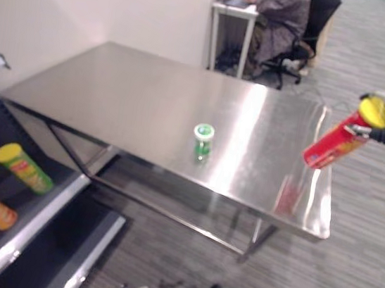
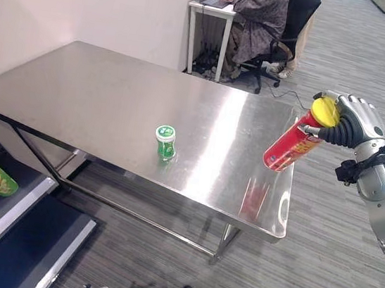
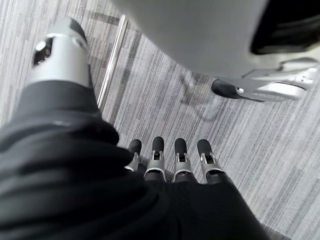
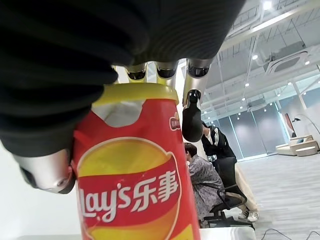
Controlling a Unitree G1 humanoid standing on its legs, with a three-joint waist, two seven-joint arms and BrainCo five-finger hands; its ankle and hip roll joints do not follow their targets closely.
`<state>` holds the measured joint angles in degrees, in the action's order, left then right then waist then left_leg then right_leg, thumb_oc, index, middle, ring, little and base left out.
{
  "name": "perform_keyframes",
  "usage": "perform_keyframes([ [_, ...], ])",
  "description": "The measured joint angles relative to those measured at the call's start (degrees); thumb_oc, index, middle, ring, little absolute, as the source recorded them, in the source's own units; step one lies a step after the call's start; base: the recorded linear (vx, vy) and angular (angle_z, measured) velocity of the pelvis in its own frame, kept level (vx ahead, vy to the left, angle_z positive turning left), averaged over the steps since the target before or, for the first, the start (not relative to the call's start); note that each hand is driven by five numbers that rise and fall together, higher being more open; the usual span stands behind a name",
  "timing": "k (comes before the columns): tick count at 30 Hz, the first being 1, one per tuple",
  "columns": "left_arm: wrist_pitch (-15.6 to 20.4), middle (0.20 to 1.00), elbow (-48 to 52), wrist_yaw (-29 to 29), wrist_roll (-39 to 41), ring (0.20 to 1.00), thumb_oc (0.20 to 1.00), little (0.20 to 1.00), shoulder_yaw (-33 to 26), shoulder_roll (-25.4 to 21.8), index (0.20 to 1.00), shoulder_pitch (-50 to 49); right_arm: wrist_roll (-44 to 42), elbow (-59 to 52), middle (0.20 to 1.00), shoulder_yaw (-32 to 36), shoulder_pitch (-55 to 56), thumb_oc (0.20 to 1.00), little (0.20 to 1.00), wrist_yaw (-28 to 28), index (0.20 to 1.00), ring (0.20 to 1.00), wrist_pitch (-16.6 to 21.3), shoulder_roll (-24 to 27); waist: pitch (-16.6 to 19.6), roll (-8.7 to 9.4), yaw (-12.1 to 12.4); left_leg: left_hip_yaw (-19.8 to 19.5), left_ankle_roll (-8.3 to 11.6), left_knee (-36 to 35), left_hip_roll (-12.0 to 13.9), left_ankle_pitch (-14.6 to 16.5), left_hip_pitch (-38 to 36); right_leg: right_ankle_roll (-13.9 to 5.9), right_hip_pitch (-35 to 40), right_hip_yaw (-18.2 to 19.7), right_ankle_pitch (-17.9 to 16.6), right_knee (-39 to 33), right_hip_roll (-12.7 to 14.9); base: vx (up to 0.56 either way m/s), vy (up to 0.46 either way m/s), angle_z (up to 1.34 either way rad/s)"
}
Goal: Put the goods on the table back onto the shelves and tidy them up.
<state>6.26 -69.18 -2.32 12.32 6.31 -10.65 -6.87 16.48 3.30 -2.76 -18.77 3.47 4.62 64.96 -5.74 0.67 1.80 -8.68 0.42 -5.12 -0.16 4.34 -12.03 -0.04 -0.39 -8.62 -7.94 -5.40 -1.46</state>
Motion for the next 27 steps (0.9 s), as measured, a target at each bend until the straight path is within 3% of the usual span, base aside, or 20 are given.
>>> perform_keyframes([
  [10, 0.0, 1.0, -0.6, 0.4, -1.3, 1.0, 1.0, 1.0, 0.1, -0.1, 1.0, -0.7, 0.4, -4.2, 0.2, 3.6, 5.6, 0.2, 0.2, 0.3, 0.2, 0.2, 0.2, -1.6, -0.2, 0.23, 0.1, 0.2, -0.37, -0.2, -0.7, -0.2, 0.4, -0.59, -0.6, 0.5, -0.4, 0.0, 0.6, -0.09, 0.056, -0.03],
  [14, 0.0, 1.0, -0.6, 0.3, -2.3, 1.0, 1.0, 1.0, 0.1, -0.6, 1.0, -0.6, 0.5, -4.3, 0.2, 4.2, 6.0, 0.2, 0.2, 1.6, 0.2, 0.2, 0.0, -3.2, -3.1, 0.98, -0.2, 3.0, -1.68, 1.6, -2.3, -1.0, 2.9, -2.53, -3.5, 3.5, -3.5, 0.8, 1.5, -0.31, -0.06, -0.3],
  [15, 0.0, 1.0, -0.6, 0.4, -2.3, 1.0, 1.0, 1.0, 0.0, -0.8, 1.0, 0.3, 0.5, -4.3, 0.2, 4.9, 5.8, 0.2, 0.2, 1.9, 0.2, 0.2, 0.0, -4.6, -4.3, 1.3, 0.1, 3.7, -1.98, 3.2, -2.5, -0.8, 4.3, -4.14, -4.7, 4.8, -4.6, 1.3, 1.6, -0.21, -0.083, -0.25],
  [16, -0.1, 1.0, -0.5, 0.4, -2.3, 1.0, 1.0, 1.0, -0.1, -0.8, 1.0, 1.8, 0.4, -4.2, 0.2, 5.2, 4.9, 0.2, 0.2, 2.6, 0.2, 0.2, -0.1, -6.2, -6.1, 0.59, -0.3, 4.3, -2.72, 4.7, -1.6, -1.0, 6.3, -8.14, -6.1, 4.8, -4.7, 2.0, 1.9, -0.22, -0.14, -0.11],
  [18, -0.2, 1.0, -0.6, 0.6, -2.3, 1.0, 1.0, 1.0, -0.2, -0.1, 1.0, 3.2, 0.6, -4.3, 0.2, 5.4, 3.4, 0.2, 0.2, 3.3, 0.2, 0.2, -0.3, -6.6, -7.4, -1.12, -0.3, 4.1, -3.08, 5.4, 0.0, -1.7, 7.5, -5.64, -6.9, 3.3, 0.6, 7.9, 2.9, -0.2, -0.158, 0.09],
  [19, -0.1, 1.0, -0.5, 0.9, -2.3, 1.0, 1.0, 1.0, 0.0, 0.6, 1.0, 4.1, 0.7, -4.9, 0.2, 5.6, 2.5, 0.2, 0.2, 3.2, 0.2, 0.2, -0.4, -6.3, -8.0, -2.85, 0.0, 3.0, -3.25, 6.5, 1.3, -1.6, 8.9, -6.03, -6.3, 3.2, 4.8, 16.0, 5.6, -0.13, -0.166, 0.12],
  [20, 0.0, 1.0, -0.5, 1.0, -2.3, 1.0, 1.0, 1.0, 0.2, 0.4, 1.0, 4.3, 0.9, -5.4, 0.2, 5.6, 2.3, 0.2, 0.2, 3.2, 0.2, 0.2, -0.3, -6.0, -8.1, -2.68, 0.4, 2.9, -2.94, 6.2, 1.4, -1.8, 8.9, -6.26, -4.3, 3.4, 5.1, 15.2, 7.2, -0.24, -0.341, 0.15],
  [21, -0.1, 1.0, -0.6, 1.1, -2.3, 1.0, 1.0, 1.0, 0.0, 0.0, 1.0, 4.8, 1.0, -6.4, 0.2, 5.7, 1.6, 0.2, 0.2, 3.2, 0.2, 0.2, 0.0, -6.0, -8.4, -1.91, 2.0, 2.5, -2.48, 6.7, 1.4, -2.4, 9.5, -8.03, -0.9, 5.5, 8.4, 18.0, 10.7, -0.17, -0.252, 0.24],
  [22, -0.2, 1.0, -0.6, 1.2, -2.3, 1.0, 1.0, 1.0, -0.2, -0.2, 1.0, 4.9, 1.1, -6.8, 0.2, 6.0, 1.6, 0.2, 0.2, 3.2, 0.2, 0.2, 0.0, -5.9, -8.4, -1.71, 2.3, 0.8, -2.2, 7.6, 1.3, -2.6, 10.6, -9.35, 0.7, 7.0, 10.3, 19.8, 11.8, -0.17, -0.302, 0.46],
  [24, 0.0, 1.0, -0.2, 1.3, -2.3, 1.0, 1.0, 1.0, 0.5, -1.0, 1.0, 5.2, 1.5, -7.7, 0.2, 6.2, 1.2, 0.2, 0.2, 3.3, 0.2, 0.2, 0.2, -6.0, -8.5, -0.54, 4.0, -0.6, -1.05, 8.6, 1.3, -3.3, 12.1, -11.3, 7.3, 10.2, 11.0, 14.8, 12.5, -0.2, -0.359, 0.43],
  [27, 0.1, 1.0, 1.9, 1.7, -2.2, 1.0, 1.0, 1.0, 0.4, -0.9, 1.0, 4.1, 1.5, -7.7, 0.2, 6.2, 0.4, 0.2, 0.2, 3.4, 0.2, 0.2, -0.3, -5.8, -8.5, -0.31, 4.9, -2.5, 1.47, 9.5, 2.3, -4.9, 14.1, -11.54, 8.7, 11.2, 14.2, 13.2, 10.7, -0.23, -0.352, 0.49],
])
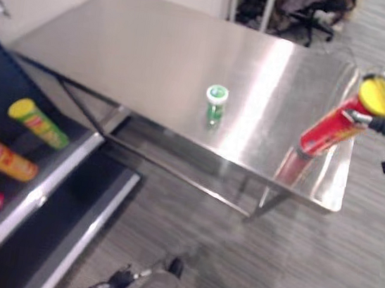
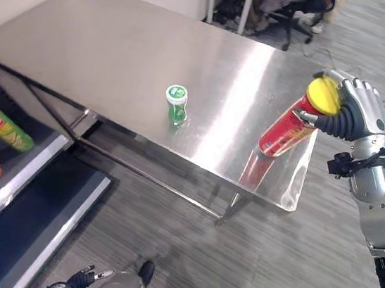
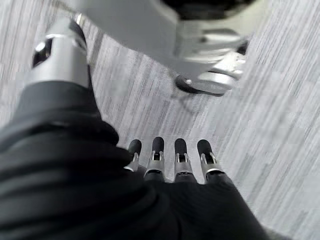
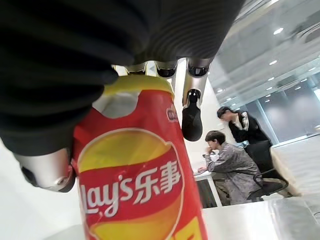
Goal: Put the goods on the table back onto the shelves and tidy them up.
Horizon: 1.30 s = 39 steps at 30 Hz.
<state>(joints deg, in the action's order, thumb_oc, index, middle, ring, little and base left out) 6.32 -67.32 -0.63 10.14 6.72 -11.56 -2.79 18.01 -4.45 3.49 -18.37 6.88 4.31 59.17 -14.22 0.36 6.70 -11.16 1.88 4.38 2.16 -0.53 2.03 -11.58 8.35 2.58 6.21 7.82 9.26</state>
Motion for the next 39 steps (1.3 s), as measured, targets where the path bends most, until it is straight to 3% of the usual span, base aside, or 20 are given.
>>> perform_keyframes([
  [2, 0.2, 1.0, 0.1, 0.5, 0.1, 1.0, 1.0, 1.0, -0.4, 0.1, 1.0, 0.0, -0.1, 0.3, 0.2, -0.1, -0.7, 0.2, 0.2, 0.4, 0.2, 0.2, 0.0, 0.3, 0.1, 0.58, 0.2, -0.9, 1.74, 0.4, 1.0, -1.0, 1.0, 1.08, 1.0, -0.1, 2.5, -1.4, -1.4, -0.29, -0.403, 0.38],
  [4, 0.7, 1.0, -0.1, 1.0, 1.0, 1.0, 1.0, 1.0, -2.3, 0.0, 1.0, 0.0, -0.8, -0.3, 0.2, -0.2, -2.3, 0.2, 0.2, 0.5, 0.2, 0.2, 0.4, 0.6, 0.4, 2.01, 1.0, -1.6, 3.63, 0.8, 2.3, -2.3, 3.2, 5.19, 2.2, 0.1, 3.7, -6.9, -3.5, -0.34, -0.419, 0.45],
  [5, 1.2, 1.0, -0.2, 1.6, 2.4, 1.0, 1.0, 1.0, -2.4, 0.9, 1.0, -0.5, -1.3, 0.5, 0.2, -0.4, -2.8, 0.2, 0.2, 1.5, 0.2, 0.2, 1.1, 1.7, 0.7, 0.86, 0.8, -4.1, 5.72, 0.4, 6.3, -5.7, 5.3, 7.69, 2.4, -0.6, 1.9, -8.6, -9.1, -0.43, -0.448, 0.65],
  [7, 1.3, 1.0, -0.5, 1.7, 2.5, 1.0, 1.0, 1.0, -2.4, 1.2, 1.0, -1.6, -1.4, 0.6, 0.2, -0.8, -3.8, 0.2, 0.2, 1.6, 0.2, 0.2, 1.3, 2.0, 0.9, -0.16, 1.8, -4.2, 6.74, -0.1, 8.6, -7.7, 5.9, 9.4, 1.9, -0.8, 2.2, -7.5, -12.6, -0.42, -0.263, 0.73],
  [8, 1.3, 1.0, -1.6, 1.6, 3.7, 1.0, 1.0, 1.0, -4.4, 1.7, 1.0, -1.5, -2.2, 0.1, 0.2, -0.4, -3.4, 0.2, 0.2, 2.6, 0.2, 0.2, 1.5, 2.9, 0.9, 0.05, 0.5, -3.7, 7.73, 0.3, 8.4, -11.4, 8.2, 12.34, 0.1, -1.4, 3.9, -4.3, -13.6, -0.44, -0.17, 1.02],
  [9, 0.9, 1.0, -2.6, 1.7, 6.1, 1.0, 1.0, 1.0, -6.3, 2.1, 1.0, -1.8, -3.4, -1.1, 0.2, -0.4, -3.1, 0.2, 0.2, 2.8, 0.2, 0.2, 1.5, 4.6, 1.0, 0.38, 0.9, -0.4, 6.95, -1.2, 7.8, -18.0, 9.8, 15.25, -3.0, -3.4, 4.3, -0.4, -13.6, -0.35, -0.121, 0.95],
  [10, 0.7, 1.0, -2.7, 1.7, 7.4, 1.0, 1.0, 1.0, -7.8, 2.3, 1.0, -2.2, -3.5, -2.3, 0.2, -0.3, -2.8, 0.2, 0.2, 2.8, 0.2, 0.2, 1.6, 5.5, 0.9, 1.16, 1.3, 1.3, 7.46, -0.7, 6.4, -19.2, 10.7, 16.38, -4.4, -4.5, 3.7, -0.1, -12.3, -0.39, -0.121, 0.43],
  [11, 0.2, 1.0, -3.7, 1.8, 8.3, 1.0, 1.0, 1.0, -9.2, 2.0, 1.0, -3.5, -3.4, -4.3, 0.2, 0.0, -1.6, 0.2, 0.2, 2.8, 0.2, 0.2, 1.7, 5.4, 1.3, 3.49, 1.6, 2.8, 6.65, 1.8, 2.8, -13.8, 10.6, 16.17, -4.7, -4.8, 1.3, -2.4, -9.4, -0.23, -0.039, 0.15],
  [13, -0.2, 1.0, -4.9, 1.8, 8.9, 1.0, 1.0, 1.0, -9.2, 1.0, 1.0, -3.8, -3.4, -6.4, 0.2, 1.8, -1.0, 0.2, 0.2, 2.8, 0.2, 0.2, 2.5, 5.9, 1.5, 4.78, 0.7, 6.6, 5.69, 4.7, 0.6, -6.8, 9.5, 14.91, -3.9, -6.2, -3.1, -7.1, -7.0, -0.23, -0.043, 0.4],
  [15, -0.2, 1.0, -4.8, 2.0, 8.8, 1.0, 1.0, 1.0, -9.0, 1.0, 1.0, -3.9, -3.4, -6.9, 0.2, 4.3, -0.9, 0.2, 0.2, 3.0, 0.2, 0.2, 2.4, 6.3, 1.6, 4.06, -1.3, 8.9, 5.45, 4.7, 2.4, -2.5, 5.3, 14.38, -3.2, -8.2, -5.2, -9.8, -6.5, -0.23, -0.007, 0.7],
  [16, -0.2, 1.0, -4.9, 1.8, 6.7, 1.0, 1.0, 1.0, -9.0, 0.9, 1.0, -3.6, -3.4, -7.1, 0.2, 6.3, 0.3, 0.2, 0.2, 2.9, 0.2, 0.2, 2.4, 6.5, 1.8, 3.8, -3.0, 11.1, 7.88, 6.7, 4.8, 0.1, 1.1, 14.44, -2.4, -10.8, -6.1, -10.8, -5.8, -0.23, 0.061, 0.68],
  [19, -0.2, 1.0, -4.7, 2.2, 1.6, 1.0, 1.0, 1.0, -7.4, 0.1, 1.0, -2.7, -3.9, -9.4, 0.2, 13.0, 3.7, 0.2, 0.2, 2.9, 0.2, 0.2, 3.2, 6.7, 3.0, 2.24, -6.6, 13.7, 10.48, 7.8, 11.3, 2.1, -5.9, 13.58, -2.1, -15.3, -6.6, -11.3, -5.2, -0.33, 0.16, 0.88],
  [21, -0.1, 1.0, -4.2, 1.9, -1.3, 1.0, 1.0, 1.0, -4.7, 0.2, 1.0, -2.2, -7.3, -10.1, 0.2, 17.8, 5.9, 0.2, 0.2, 2.9, 0.2, 0.2, 4.5, 7.1, 4.3, 0.47, -9.6, 16.7, 10.45, 4.9, 15.2, 1.8, -10.1, 12.67, -3.4, -18.0, -6.8, -10.4, -4.3, -0.33, 0.234, 0.95],
  [24, 0.4, 1.0, -1.3, 1.1, -2.8, 1.0, 1.0, 1.0, -1.0, 2.2, 1.0, -0.1, -11.8, -9.8, 0.2, 20.2, 8.4, 0.2, 0.2, 2.8, 0.2, 0.2, 5.1, 8.9, 6.4, -2.88, -11.6, 21.1, 11.43, 0.8, 18.8, -5.4, -13.4, 9.75, -8.0, -20.8, -7.3, -5.4, -0.5, -0.43, 0.32, 0.75],
  [25, 0.7, 1.0, -0.2, 1.0, -2.8, 1.0, 1.0, 1.0, 0.5, 2.8, 1.0, 0.5, -12.7, -9.7, 0.2, 19.9, 8.8, 0.2, 0.2, 2.4, 0.2, 0.2, 5.3, 9.7, 7.0, -3.96, -12.0, 20.6, 12.26, -0.3, 18.5, -8.6, -13.2, 8.07, -9.9, -21.0, -7.4, -3.1, 1.3, -0.41, 0.336, 0.76],
  [26, 0.7, 1.0, 0.6, 1.0, -2.8, 1.0, 1.0, 1.0, 2.3, 2.8, 1.0, 1.0, -13.8, -10.2, 0.2, 19.8, 9.5, 0.2, 0.2, 1.9, 0.2, 0.2, 5.5, 9.2, 7.3, -4.46, -12.3, 19.6, 12.49, -1.3, 17.1, -5.8, -13.2, 6.75, -10.6, -21.1, -8.0, -1.8, 2.7, -0.41, 0.347, 0.63],
  [30, 0.9, 1.0, 1.3, 0.2, -3.0, 1.0, 1.0, 1.0, 5.0, 0.3, 1.0, 0.8, -17.2, -11.8, 0.2, 18.0, 11.2, 0.2, 0.2, 0.3, 0.2, 0.2, 7.9, 7.5, 9.4, -1.02, -13.2, 18.1, 12.47, -4.9, 12.5, 2.2, -10.8, 1.83, -10.9, -20.8, -10.4, -2.6, 8.4, -0.44, 0.415, 0.84],
  [33, 0.8, 1.0, 0.4, -0.6, -2.6, 1.0, 1.0, 1.0, 3.0, 0.0, 1.0, 0.6, -17.1, -15.1, 0.2, 18.0, 17.0, 0.2, 0.2, -1.3, 0.2, 0.2, 8.7, 3.3, 10.2, 2.68, -12.3, 17.3, 8.93, -8.0, 7.0, 2.8, -9.3, -1.37, -10.0, -22.6, -13.4, -4.4, 14.0, -0.35, 0.405, 0.74],
  [36, 0.8, 1.0, -0.9, -0.5, -2.2, 1.0, 1.0, 1.0, -2.1, -0.4, 1.0, -0.6, -17.0, -16.9, 0.2, 15.7, 20.6, 0.2, 0.2, -3.2, 0.2, 0.2, 8.4, -2.0, 9.6, 4.52, -10.5, 16.3, 6.07, -7.7, 3.4, 3.1, -9.2, -1.12, -7.5, -22.3, -17.0, -6.5, 17.1, -0.36, 0.306, 0.35],
  [39, 0.6, 1.0, -4.3, 0.1, -0.9, 1.0, 1.0, 1.0, -7.2, -1.2, 1.0, -1.5, -18.4, -17.3, 0.2, 11.9, 26.1, 0.2, 0.2, -5.3, 0.2, 0.2, 7.2, -10.3, 7.8, 3.85, -10.1, 13.6, 4.82, -5.4, 2.7, 3.8, -6.8, 0.32, -8.0, -14.9, -21.3, -4.4, 17.5, -0.25, 0.221, 0.4],
])
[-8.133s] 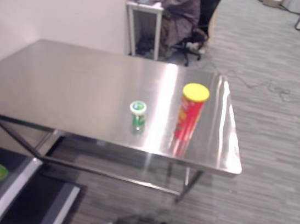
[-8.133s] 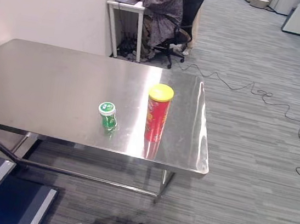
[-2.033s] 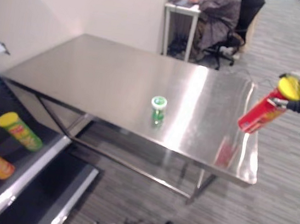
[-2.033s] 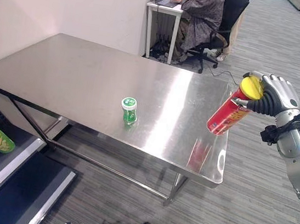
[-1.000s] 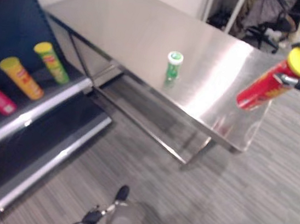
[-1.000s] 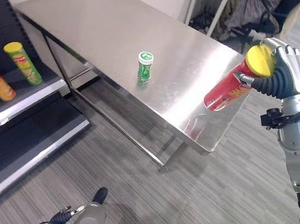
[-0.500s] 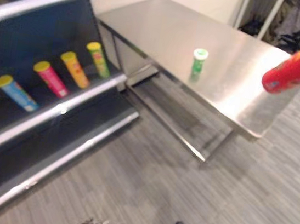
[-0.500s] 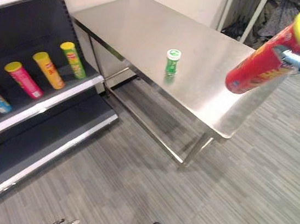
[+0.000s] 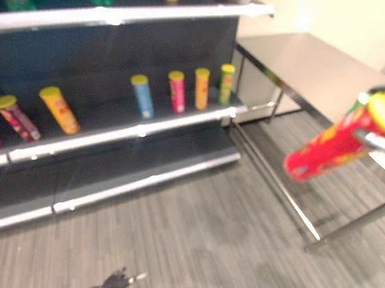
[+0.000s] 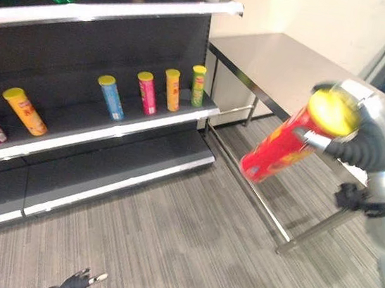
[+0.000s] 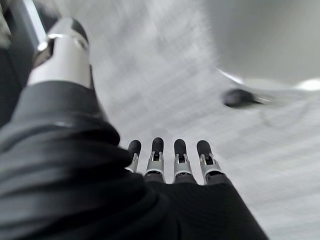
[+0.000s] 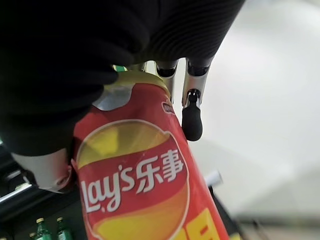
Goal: Put the goods on the table back onto the shelves and tidy them up.
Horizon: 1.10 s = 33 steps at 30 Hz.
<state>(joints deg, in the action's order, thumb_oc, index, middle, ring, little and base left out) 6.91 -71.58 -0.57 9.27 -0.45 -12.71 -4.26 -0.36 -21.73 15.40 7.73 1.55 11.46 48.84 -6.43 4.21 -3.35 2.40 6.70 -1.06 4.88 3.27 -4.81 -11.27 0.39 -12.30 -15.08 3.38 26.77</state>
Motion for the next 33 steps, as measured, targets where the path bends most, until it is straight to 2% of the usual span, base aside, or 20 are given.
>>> perform_keyframes([
  [1, -0.1, 1.0, -0.4, 0.3, 1.2, 1.0, 1.0, 1.0, 0.1, -0.2, 1.0, -0.6, -0.3, 0.3, 0.2, -0.9, 0.8, 0.2, 0.2, -0.7, 0.2, 0.2, -0.4, -0.9, -0.8, -0.32, -0.1, -0.6, -0.56, 0.2, 0.4, -0.3, 0.7, 0.42, -0.3, 1.7, -0.7, 1.1, -0.4, -0.16, 0.258, 0.92],
  [2, -0.1, 1.0, -0.6, 0.4, 2.0, 1.0, 1.0, 1.0, 0.5, -0.2, 1.0, -1.0, -0.4, 0.3, 0.2, -1.7, 2.4, 0.2, 0.2, -2.2, 0.2, 0.2, -1.1, -2.5, -2.1, -1.93, 0.0, -3.5, -1.81, -0.3, 2.6, -1.1, 2.6, -1.18, -1.2, 5.9, 6.7, 3.7, -4.8, -0.07, 0.26, 0.88],
  [3, 0.0, 1.0, -0.6, 0.4, 2.2, 1.0, 1.0, 1.0, 0.4, -0.7, 1.0, -1.2, -0.5, 0.3, 0.2, -1.7, 3.1, 0.2, 0.2, -2.6, 0.2, 0.2, -1.1, -3.9, -2.5, -3.61, -0.1, -5.7, -2.5, -0.6, 4.2, -1.6, 4.0, -1.08, -0.6, 8.2, 16.5, 3.9, -10.4, -0.05, 0.252, 0.99],
  [4, 0.2, 1.0, -0.6, 0.3, 3.1, 1.0, 1.0, 1.0, 0.3, -3.2, 1.0, -1.8, -0.7, -0.3, 0.2, -1.6, 2.6, 0.2, 0.2, -3.5, 0.2, 0.2, -1.0, -4.5, -2.8, 1.55, 0.2, -5.8, -2.51, 0.2, 2.5, -1.3, 5.6, 2.8, -0.4, 11.4, 20.3, -0.1, -15.0, -0.03, 0.16, 1.04],
  [6, -0.6, 1.0, -4.0, -0.2, 3.4, 1.0, 1.0, 1.0, -1.3, 0.7, 1.0, -0.9, -0.8, 0.0, 0.2, 1.2, 0.2, 0.2, 0.2, -3.6, 0.2, 0.2, -1.1, -2.7, -4.6, 0.83, -0.6, -3.1, -2.84, 10.3, -0.4, 0.6, 8.2, 1.35, 1.0, 11.9, 18.6, -3.0, -14.3, -0.02, 0.136, 0.67],
  [7, -0.9, 1.0, -4.5, -0.2, 3.3, 1.0, 1.0, 1.0, -2.1, 1.7, 1.0, -2.0, -0.8, -0.1, 0.2, 1.3, -1.0, 0.2, 0.2, -3.5, 0.2, 0.2, -1.1, -2.8, -4.9, 0.29, -1.0, -2.3, -2.51, 8.0, -1.0, 1.5, 6.8, 0.79, 1.7, 11.5, 16.8, -2.9, -14.2, 0.05, 0.173, 0.04],
  [8, -0.9, 1.0, -4.8, -0.5, 3.2, 1.0, 1.0, 1.0, -2.5, 2.6, 1.0, -2.8, -0.9, -0.1, 0.2, -0.5, -1.5, 0.2, 0.2, -3.8, 0.2, 0.2, -1.0, -1.8, -5.1, 0.32, -0.2, -2.4, -3.3, 3.8, -1.4, -0.4, 4.1, -0.4, 0.8, 11.2, 17.4, 0.2, -14.5, 0.07, 0.103, 0.05],
  [9, -1.3, 1.0, -5.4, -0.5, 3.2, 1.0, 1.0, 1.0, -3.4, 2.5, 1.0, -3.1, -0.9, -0.1, 0.2, -2.3, -1.7, 0.2, 0.2, -4.1, 0.2, 0.2, -0.9, -0.5, -5.4, -0.06, -0.4, -3.0, -3.26, 1.3, -0.6, -1.8, 2.2, -1.27, -0.6, 11.9, 20.8, 3.4, -16.5, 0.09, 0.067, 0.1],
  [11, -1.7, 1.0, -4.7, -0.8, 3.2, 1.0, 1.0, 1.0, -3.8, 1.7, 1.0, -3.8, -0.9, -0.3, 0.2, -3.7, -1.2, 0.2, 0.2, -5.0, 0.2, 0.2, -0.3, 0.2, -5.4, -0.48, -1.2, -3.7, -2.95, -1.9, 1.6, -3.2, 0.8, 3.62, -1.0, 13.3, 21.7, 4.6, -22.2, 0.06, 0.05, 0.33],
  [13, -1.6, 1.0, -2.8, -0.9, 3.2, 1.0, 1.0, 1.0, -1.9, 1.4, 1.0, -3.0, -0.9, 0.1, 0.2, -3.7, -1.5, 0.2, 0.2, -4.9, 0.2, 0.2, 0.2, 0.9, -5.1, -0.03, -1.1, -5.2, -2.25, -2.1, 2.5, -3.8, 1.8, 4.52, -0.7, 15.3, 22.0, 3.8, -24.6, 0.15, 0.027, 0.24],
  [18, -1.4, 1.0, -2.6, -1.5, 2.9, 1.0, 1.0, 1.0, 0.3, 2.0, 1.0, -2.3, -0.9, 0.7, 0.2, -3.8, -2.5, 0.2, 0.2, -5.0, 0.2, 0.2, 0.1, 2.5, -4.6, -2.31, -1.3, -6.6, -1.94, -2.1, 2.1, -4.1, 0.5, 5.81, 3.2, 13.8, 21.0, 0.8, -24.1, 0.27, -0.046, 0.19],
  [23, -1.5, 1.0, -2.5, -1.3, 2.7, 1.0, 1.0, 1.0, 0.5, 2.0, 1.0, -2.0, -1.0, 0.9, 0.2, -6.9, -5.0, 0.2, 0.2, -5.0, 0.2, 0.2, 0.0, 2.6, -4.2, -1.96, -1.1, -6.4, -1.81, -1.6, 2.1, -4.0, 0.0, 6.19, 5.2, 13.2, 20.3, -2.4, -24.0, 0.12, -0.027, 0.07],
  [24, -1.6, 1.0, -1.1, -1.0, 1.1, 1.0, 1.0, 1.0, 0.5, 1.7, 1.0, -1.3, -1.0, 1.2, 0.2, -8.8, -6.8, 0.2, 0.2, -5.1, 0.2, 0.2, 0.1, 2.6, -4.1, -0.95, -0.8, -6.4, 1.76, 7.1, 1.6, -2.5, 5.2, 7.28, 3.3, 12.7, 21.2, -0.2, -24.0, 0.08, -0.018, 0.07],
  [25, -1.4, 1.0, 0.1, -0.8, 0.7, 1.0, 1.0, 1.0, 0.9, 0.2, 1.0, -0.4, -1.0, 0.9, 0.2, -9.2, -7.1, 0.2, 0.2, -5.4, 0.2, 0.2, 0.1, 2.8, -4.2, 0.37, -0.3, -6.0, 2.72, 13.7, 0.9, -2.6, 9.4, 7.88, 2.2, 12.0, 21.3, 0.5, -23.3, 0.1, -0.002, 0.22],
  [27, -0.9, 1.0, 0.4, -0.6, 0.4, 1.0, 1.0, 1.0, 1.2, -0.4, 1.0, 0.7, -1.1, 0.9, 0.2, -9.4, -8.3, 0.2, 0.2, -5.5, 0.2, 0.2, 0.3, 4.9, -4.5, 0.52, 0.1, -5.5, 3.89, 21.5, 0.8, -3.5, 13.6, 8.54, 3.4, 11.3, 21.2, -0.3, -23.4, 0.16, 0.039, 0.31],
  [28, -0.4, 1.0, 0.9, -0.5, 0.9, 1.0, 1.0, 1.0, 0.3, 0.0, 1.0, 0.7, -1.1, 0.7, 0.2, -9.6, -9.1, 0.2, 0.2, -5.4, 0.2, 0.2, 0.2, 5.8, -4.8, 1.44, 1.2, -2.9, 2.58, 27.6, 1.3, -4.2, 16.8, 10.32, 5.7, 10.0, 20.3, -2.7, -22.5, 0.25, 0.119, 0.26],
  [29, -0.3, 1.0, 1.8, -0.3, 1.0, 1.0, 1.0, 1.0, -0.1, 0.3, 1.0, 0.1, -1.1, -0.1, 0.2, -9.6, -9.2, 0.2, 0.2, -5.3, 0.2, 0.2, 0.3, 5.8, -4.5, 1.36, 1.5, 0.4, -0.74, 24.3, 1.7, -2.3, 16.7, 10.31, 6.7, 9.7, 19.6, -4.0, -22.2, 0.35, 0.242, 0.17],
  [30, -0.5, 1.0, 0.9, -0.4, 1.5, 1.0, 1.0, 1.0, -0.7, 0.4, 1.0, -0.3, -1.7, -0.4, 0.2, -9.7, -9.1, 0.2, 0.2, -5.3, 0.2, 0.2, 0.4, 5.2, -4.2, 0.57, 1.5, 2.1, -1.98, 17.9, 1.3, -1.7, 16.5, 11.18, 7.2, 9.3, 19.8, -5.3, -22.4, 0.34, 0.277, 0.2],
  [32, -0.9, 1.0, -2.4, -0.5, 5.8, 1.0, 1.0, 1.0, -4.6, 1.6, 1.0, 0.5, -2.0, 0.4, 0.2, -9.8, -9.1, 0.2, 0.2, -5.0, 0.2, 0.2, 0.2, 3.0, -4.0, -0.52, 1.1, -0.7, -0.86, 4.3, 1.1, -3.6, 17.0, 10.04, 7.3, 8.7, 18.5, -8.4, -22.5, 0.42, 0.341, 0.2],
  [33, -1.1, 1.0, -2.6, -0.5, 6.5, 1.0, 1.0, 1.0, -4.3, 2.1, 1.0, 0.4, -2.0, 0.9, 0.2, -10.0, -9.1, 0.2, 0.2, -4.9, 0.2, 0.2, 0.2, 2.9, -4.1, -1.26, 1.4, -1.4, -0.76, 2.5, 1.8, -4.3, 17.9, 9.64, 7.9, 9.3, 19.5, -8.4, -22.4, 0.45, 0.327, 0.15],
])
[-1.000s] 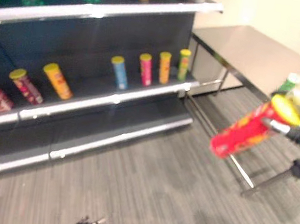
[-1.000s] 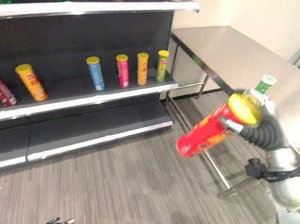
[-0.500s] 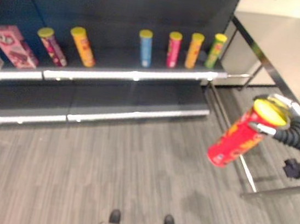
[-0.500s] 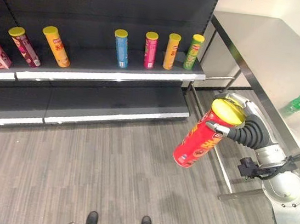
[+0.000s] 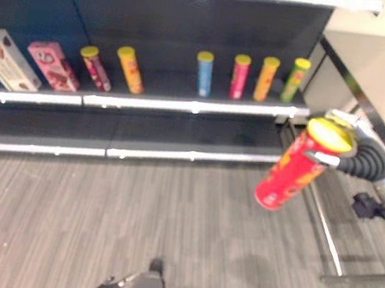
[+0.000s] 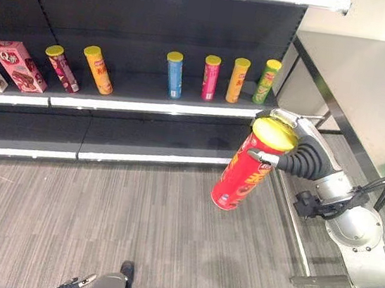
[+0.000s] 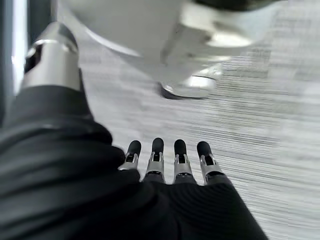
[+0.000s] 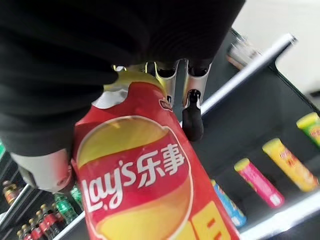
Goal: Put the goods on the table back onto the shelves and tidy them up.
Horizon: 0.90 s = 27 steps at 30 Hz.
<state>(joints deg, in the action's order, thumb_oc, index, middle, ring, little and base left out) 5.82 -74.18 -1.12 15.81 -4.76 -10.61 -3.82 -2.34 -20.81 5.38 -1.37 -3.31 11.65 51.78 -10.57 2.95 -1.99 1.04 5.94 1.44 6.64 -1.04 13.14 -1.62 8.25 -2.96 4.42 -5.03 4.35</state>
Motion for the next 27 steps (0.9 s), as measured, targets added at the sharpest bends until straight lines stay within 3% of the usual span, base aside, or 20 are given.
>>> perform_keyframes([
  [2, -0.3, 1.0, -0.8, 0.1, 3.9, 1.0, 1.0, 1.0, -0.3, 0.7, 1.0, 0.0, 0.1, 2.5, 0.2, -2.1, -0.5, 0.2, 0.2, 1.0, 0.2, 0.2, -0.7, -1.5, -0.3, -0.24, 1.8, -3.3, 0.75, -6.9, 0.5, -1.3, 2.9, -2.04, 1.4, 0.8, 2.2, 0.0, 1.4, 0.41, 0.296, -0.09],
  [5, -0.3, 1.0, -1.4, 0.6, 6.4, 1.0, 1.0, 1.0, -2.7, 1.0, 1.0, -0.4, 0.3, 2.1, 0.2, -2.5, -0.1, 0.2, 0.2, 1.5, 0.2, 0.2, -1.1, -2.0, -0.3, -0.81, 4.4, -5.1, 0.53, -5.8, 0.1, -1.0, 5.7, -3.97, 6.6, 2.3, 7.2, 0.0, 5.4, 0.57, 0.497, -0.39],
  [6, -0.3, 1.0, -2.0, 0.6, 7.2, 1.0, 1.0, 1.0, -3.3, 0.4, 1.0, -0.3, 0.9, 1.2, 0.2, -2.0, 0.9, 0.2, 0.2, 1.8, 0.2, 0.2, -1.3, -3.4, -0.3, 0.06, 4.6, -3.8, 0.29, -2.0, -1.5, -5.9, 6.2, -2.97, 7.5, 2.6, 8.7, 0.3, 7.6, 0.64, 0.667, -0.68],
  [7, 0.0, 1.0, -1.9, 1.0, 8.2, 1.0, 1.0, 1.0, -4.8, -0.4, 1.0, 0.2, 1.9, 0.0, 0.2, -1.9, 2.6, 0.2, 0.2, 1.8, 0.2, 0.2, -1.6, -7.1, -0.5, 2.22, 5.8, -1.8, -0.52, 5.9, -3.8, -6.7, 8.2, -2.55, 6.5, 4.1, 8.1, 4.6, 10.4, 0.44, 0.557, -0.62],
  [8, 0.0, 1.0, -2.2, 0.9, 8.2, 1.0, 1.0, 1.0, -5.2, -0.4, 1.0, 0.2, 2.6, -0.5, 0.2, -2.6, 2.8, 0.2, 0.2, 1.5, 0.2, 0.2, -2.2, -8.5, -0.6, 2.2, 5.7, -1.7, -1.45, 8.7, -4.0, -6.9, 8.7, -2.9, 5.5, 5.4, 7.6, 7.8, 11.0, 0.43, 0.513, -0.68],
  [9, -0.2, 1.0, -2.3, 0.9, 8.2, 1.0, 1.0, 1.0, -4.4, -1.8, 1.0, 0.7, 3.7, -2.2, 0.2, -2.9, 4.8, 0.2, 0.2, 1.0, 0.2, 0.2, -3.1, -11.4, -0.4, 3.09, 4.9, 0.1, -5.42, 10.3, -5.6, -4.8, 7.0, -3.5, 3.0, 7.1, 3.5, 14.3, 12.4, 0.35, 0.484, -0.38],
  [10, -0.1, 1.0, -2.2, 0.8, 7.9, 1.0, 1.0, 1.0, -4.4, -1.5, 1.0, 0.7, 4.1, -3.1, 0.2, -3.1, 5.1, 0.2, 0.2, 0.8, 0.2, 0.2, -3.2, -11.8, -0.3, 3.05, 4.9, 0.9, -5.37, 10.4, -5.8, -4.2, 6.0, -4.9, 1.9, 8.5, 3.1, 17.8, 13.1, 0.35, 0.447, -0.38],
  [11, 0.1, 1.0, -1.8, 0.8, 7.3, 1.0, 1.0, 1.0, -3.3, -2.6, 1.0, 1.5, 4.2, -3.5, 0.2, -3.4, 4.5, 0.2, 0.2, 0.6, 0.2, 0.2, -3.3, -12.3, -0.2, 3.02, 4.2, 1.8, -8.09, 9.6, -6.8, -1.8, 3.0, -5.81, -0.5, 10.7, 0.8, 23.3, 12.6, 0.31, 0.453, -0.43],
  [12, -0.1, 1.0, -1.9, 0.9, 4.7, 1.0, 1.0, 1.0, -0.7, -3.7, 1.0, 1.7, 4.9, -3.4, 0.2, -5.0, 2.3, 0.2, 0.2, 0.6, 0.2, 0.2, -3.6, -12.6, 0.0, 3.36, 4.1, 3.3, -8.26, 8.2, -7.5, -1.9, 0.5, -6.18, -3.0, 12.3, -5.5, 30.0, 12.8, 0.22, 0.306, -0.36],
  [14, 0.2, 1.0, -0.5, 0.8, 1.7, 1.0, 1.0, 1.0, 2.3, -4.7, 1.0, 1.7, 5.7, -3.5, 0.2, -5.2, 1.6, 0.2, 0.2, 0.7, 0.2, 0.2, -3.1, -13.1, 0.3, 2.8, 4.0, 4.1, -9.99, 6.0, -9.4, -0.4, -3.1, -5.86, -5.9, 11.5, -5.2, 35.8, 13.2, 0.25, 0.445, -0.18],
  [16, 0.2, 1.0, 1.1, 0.9, -2.7, 1.0, 1.0, 1.0, 6.1, -6.2, 1.0, 1.6, 5.8, -3.2, 0.2, -7.8, -1.1, 0.2, 0.2, 1.2, 0.2, 0.2, -3.7, -13.0, 0.8, 2.92, 3.7, 4.8, -14.09, 6.3, -11.8, 1.1, -6.2, -4.58, -9.5, 9.9, -15.1, 41.2, 14.1, 0.22, 0.325, -0.29],
  [17, 0.0, 1.0, 1.0, 0.9, -4.7, 1.0, 1.0, 1.0, 7.2, -5.6, 1.0, 1.2, 5.8, -2.8, 0.2, -8.6, -1.3, 0.2, 0.2, 1.0, 0.2, 0.2, -3.1, -14.5, 0.5, 0.88, 3.3, 5.2, -13.31, 5.0, -11.0, 1.7, -8.9, -3.91, -11.5, 4.6, -14.8, 47.0, 16.8, 0.34, 0.286, -0.49],
  [18, 0.0, 1.0, 1.0, 0.9, -6.1, 1.0, 1.0, 1.0, 7.2, -4.6, 1.0, 0.4, 5.7, -2.5, 0.2, -9.5, -0.4, 0.2, 0.2, 0.7, 0.2, 0.2, -3.0, -13.1, 1.3, -1.4, 3.1, 5.5, -14.14, 2.2, -10.7, 1.9, -12.4, -4.24, -14.8, 3.6, -8.4, 47.3, 15.0, 0.27, 0.182, -0.32],
  [20, -0.2, 1.0, 0.7, 0.8, -6.3, 1.0, 1.0, 1.0, 7.1, -4.3, 1.0, 0.4, 5.7, -2.4, 0.2, -9.1, 0.4, 0.2, 0.2, 0.6, 0.2, 0.2, -2.6, -11.5, 1.2, -3.17, 1.2, 4.1, -13.97, -0.8, -9.5, 0.9, -13.7, -3.78, -18.5, 2.9, -1.6, 44.0, 8.3, 0.33, 0.13, 0.12],
  [22, -0.2, 1.0, -0.3, 0.3, -7.5, 1.0, 1.0, 1.0, 7.1, -4.8, 1.0, 0.1, 5.7, -2.0, 0.2, -7.8, 2.9, 0.2, 0.2, 0.3, 0.2, 0.2, -2.6, -10.2, 1.0, -2.29, -1.9, 2.4, -10.98, -5.2, -10.5, -1.0, -16.0, -5.69, -20.9, 0.8, 1.7, 28.8, 0.3, 0.3, 0.081, 0.53],
  [23, -0.2, 1.0, -0.4, -0.1, -8.1, 1.0, 1.0, 1.0, 7.3, -3.6, 1.0, 0.0, 5.7, -1.8, 0.2, -7.8, 3.2, 0.2, 0.2, 0.4, 0.2, 0.2, -2.6, -9.8, 0.8, -1.86, -2.1, 2.4, -8.54, -6.2, -11.1, 0.7, -17.4, -3.63, -22.1, -1.0, 0.8, 23.8, -2.7, 0.24, 0.056, 0.09],
  [24, -0.3, 1.0, -1.3, -0.3, -8.3, 1.0, 1.0, 1.0, 7.4, -3.2, 1.0, -0.1, 5.7, -1.3, 0.2, -8.6, 3.2, 0.2, 0.2, 0.4, 0.2, 0.2, -2.6, -9.9, 0.9, -0.27, -2.0, 4.7, -3.47, -5.1, -11.4, 4.4, -18.0, -2.45, -22.7, -1.9, -0.6, 18.2, -4.5, 0.21, 0.047, 0.2],
  [25, -0.3, 1.0, -2.6, -0.7, -8.7, 1.0, 1.0, 1.0, 7.2, -3.4, 1.0, -0.1, 5.6, -1.4, 0.2, -8.6, 3.6, 0.2, 0.2, 0.4, 0.2, 0.2, -2.4, -10.2, 0.8, 2.56, -3.1, 5.8, -8.53, 0.9, -12.4, 6.3, -16.5, -3.77, -22.7, -1.1, -2.0, 13.6, -3.9, 0.19, 0.027, 0.52],
  [26, -0.3, 1.0, -2.0, -1.0, -9.4, 1.0, 1.0, 1.0, 7.9, -3.0, 1.0, 0.4, 5.6, -1.7, 0.2, -7.8, 4.0, 0.2, 0.2, 0.3, 0.2, 0.2, -2.3, -9.3, 0.4, 2.61, -4.1, 3.3, -12.53, 2.6, -13.5, 7.4, -16.3, -4.71, -23.9, -0.6, -4.0, 12.0, -4.0, 0.22, -0.018, 0.7],
  [27, -0.7, 1.0, -1.4, -1.0, -10.8, 1.0, 1.0, 1.0, 9.7, -3.3, 1.0, 0.3, 5.7, -1.8, 0.2, -7.3, 5.0, 0.2, 0.2, 0.3, 0.2, 0.2, -2.4, -9.3, 0.2, 3.22, -3.5, 2.6, -13.31, -0.2, -14.9, 6.6, -19.9, -3.42, -23.6, -0.1, -6.1, 10.9, -4.0, 0.17, -0.031, 0.71],
])
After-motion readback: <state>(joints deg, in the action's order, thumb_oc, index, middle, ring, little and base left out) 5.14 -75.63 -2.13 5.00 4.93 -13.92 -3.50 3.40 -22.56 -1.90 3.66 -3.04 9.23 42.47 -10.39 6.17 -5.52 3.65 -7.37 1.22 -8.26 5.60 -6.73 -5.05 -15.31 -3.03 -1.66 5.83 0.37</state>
